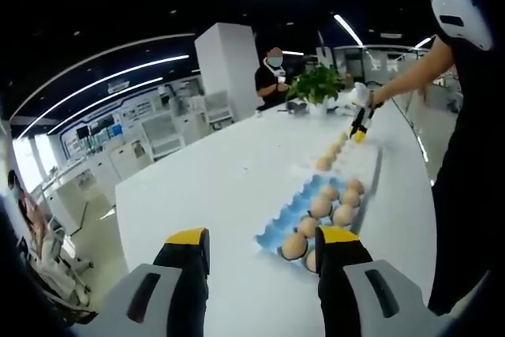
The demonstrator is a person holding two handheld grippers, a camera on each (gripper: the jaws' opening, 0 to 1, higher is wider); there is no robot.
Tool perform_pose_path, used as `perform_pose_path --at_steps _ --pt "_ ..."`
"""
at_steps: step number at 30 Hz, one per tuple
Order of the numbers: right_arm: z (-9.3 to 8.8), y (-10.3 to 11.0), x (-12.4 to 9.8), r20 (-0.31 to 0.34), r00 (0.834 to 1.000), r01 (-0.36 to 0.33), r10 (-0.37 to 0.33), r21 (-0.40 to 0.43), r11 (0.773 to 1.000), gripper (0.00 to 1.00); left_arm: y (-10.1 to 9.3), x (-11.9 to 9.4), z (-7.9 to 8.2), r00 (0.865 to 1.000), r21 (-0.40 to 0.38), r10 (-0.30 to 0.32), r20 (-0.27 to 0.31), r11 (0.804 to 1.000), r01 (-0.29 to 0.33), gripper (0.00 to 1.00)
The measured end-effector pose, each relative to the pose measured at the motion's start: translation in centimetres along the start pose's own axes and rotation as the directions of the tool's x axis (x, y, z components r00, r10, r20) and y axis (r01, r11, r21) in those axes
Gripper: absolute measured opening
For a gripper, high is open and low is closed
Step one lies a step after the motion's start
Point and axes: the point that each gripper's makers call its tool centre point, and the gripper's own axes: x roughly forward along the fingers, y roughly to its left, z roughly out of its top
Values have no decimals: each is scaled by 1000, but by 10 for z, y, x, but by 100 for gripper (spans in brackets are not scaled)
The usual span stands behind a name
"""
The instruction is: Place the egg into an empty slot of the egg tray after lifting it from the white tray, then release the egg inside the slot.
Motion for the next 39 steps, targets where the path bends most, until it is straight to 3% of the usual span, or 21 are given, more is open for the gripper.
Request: perform_pose_path --at_steps 2,5,6,8,13,16,27,39 --pt "0 2 -1 7 1000 21 -20 -27 999 26 0 0 0 1000 -1 0 2 1000 0 54" --pt "0 0 -4 25 999 42 -41 -15 999 25 1 0 -1 1000 -5 5 2 1000 -5 54" --pt "1 0 -5 39 998 57 -58 34 998 25 1 0 -2 1000 -4 4 0 1000 -4 54" --pt "2 0 -9 54 997 61 -62 14 998 25 1 0 -2 1000 -7 2 0 1000 -2 54" --pt "29 5 -31 161 985 63 -66 26 998 25 2 0 -2 1000 -5 3 -4 1000 -3 54" --pt "38 13 -38 184 982 43 -48 29 999 25 2 1 -1 1000 -5 2 -2 1000 -2 54" --pt "91 82 -25 260 959 -86 116 -126 988 25 0 -3 -3 1000 -8 4 -6 1000 -4 54" --pt "137 157 -3 282 917 -192 283 -311 931 26 -4 -6 -8 1000 -10 -1 -14 1000 0 55"
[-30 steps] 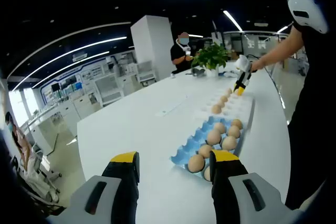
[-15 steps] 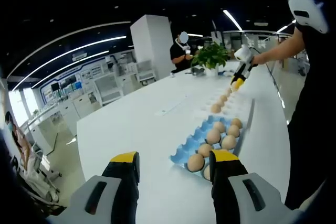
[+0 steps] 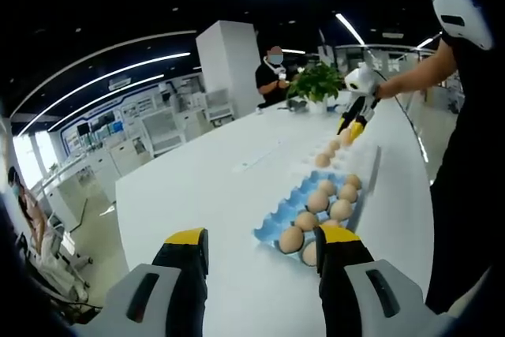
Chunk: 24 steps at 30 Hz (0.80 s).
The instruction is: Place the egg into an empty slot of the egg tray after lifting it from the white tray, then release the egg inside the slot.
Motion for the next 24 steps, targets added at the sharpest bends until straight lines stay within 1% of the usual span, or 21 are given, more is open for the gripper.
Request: perform_pose_path --at_steps 2,3,4,7,11,13,21,24 --pt "0 4 6 -9 1000 -24 23 -14 1000 26 0 0 0 1000 -1 -1 0 1000 1 55" --pt "0 6 11 -19 999 -30 29 -39 999 26 0 -1 0 1000 0 -1 -1 1000 1 55" --pt "-1 8 14 -27 999 -38 37 -40 998 26 -1 -1 0 1000 -1 -1 -1 1000 1 55" --pt "3 13 23 -22 998 -63 62 -47 997 26 0 -2 -1 1000 -1 3 -3 1000 -3 55" --pt "6 19 31 -27 996 -81 79 -72 994 26 0 -3 0 1000 -1 4 0 1000 -4 55" --pt "9 24 37 -30 995 -96 93 -98 991 26 1 -3 0 1000 0 6 0 1000 -6 55" --pt "16 36 57 -42 990 -137 132 -136 981 26 1 -2 0 1000 -1 5 5 1000 -5 55" --pt "14 38 64 -58 988 -148 141 -148 978 26 0 -2 1 1000 0 3 5 1000 -3 54"
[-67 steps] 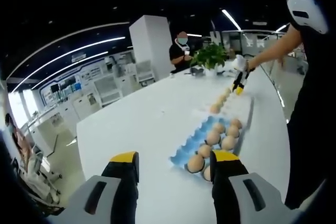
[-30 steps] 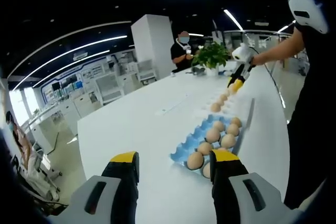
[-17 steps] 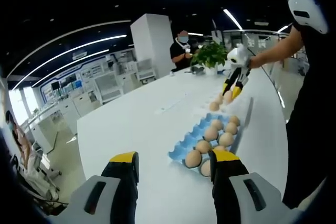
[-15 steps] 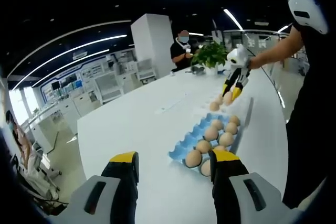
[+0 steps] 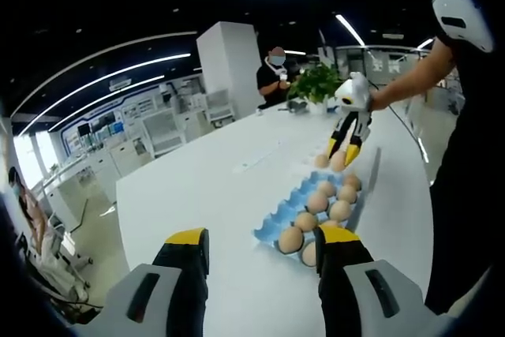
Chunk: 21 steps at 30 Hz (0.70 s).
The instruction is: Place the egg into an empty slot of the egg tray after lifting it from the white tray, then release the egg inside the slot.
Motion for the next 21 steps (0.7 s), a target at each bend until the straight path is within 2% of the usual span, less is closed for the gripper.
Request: perform_pose_path --at_steps 8,21 --pt "-4 -1 11 -21 1000 -20 20 -24 1000 26 2 -2 0 1000 0 6 0 1000 -6 54" --pt "-15 -2 27 -51 997 -54 55 11 998 26 3 1 0 1000 1 1 -5 1000 -1 54"
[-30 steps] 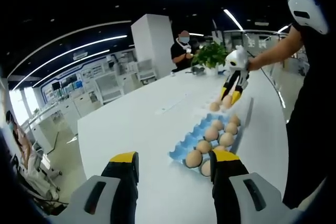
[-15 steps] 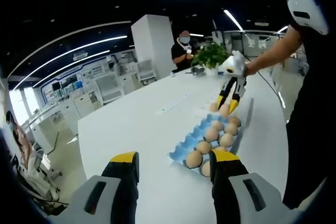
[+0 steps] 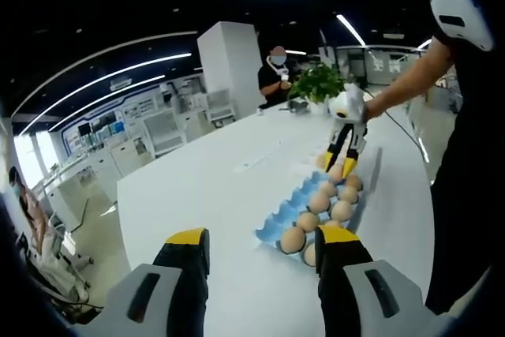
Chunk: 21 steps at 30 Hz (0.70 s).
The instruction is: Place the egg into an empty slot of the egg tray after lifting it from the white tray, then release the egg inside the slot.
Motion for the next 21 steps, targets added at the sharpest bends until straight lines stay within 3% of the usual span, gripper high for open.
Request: perform_pose_path --at_steps 21 --pt "-5 -2 10 13 1000 -26 25 80 996 26 4 1 -1 1000 0 5 -3 1000 -5 53"
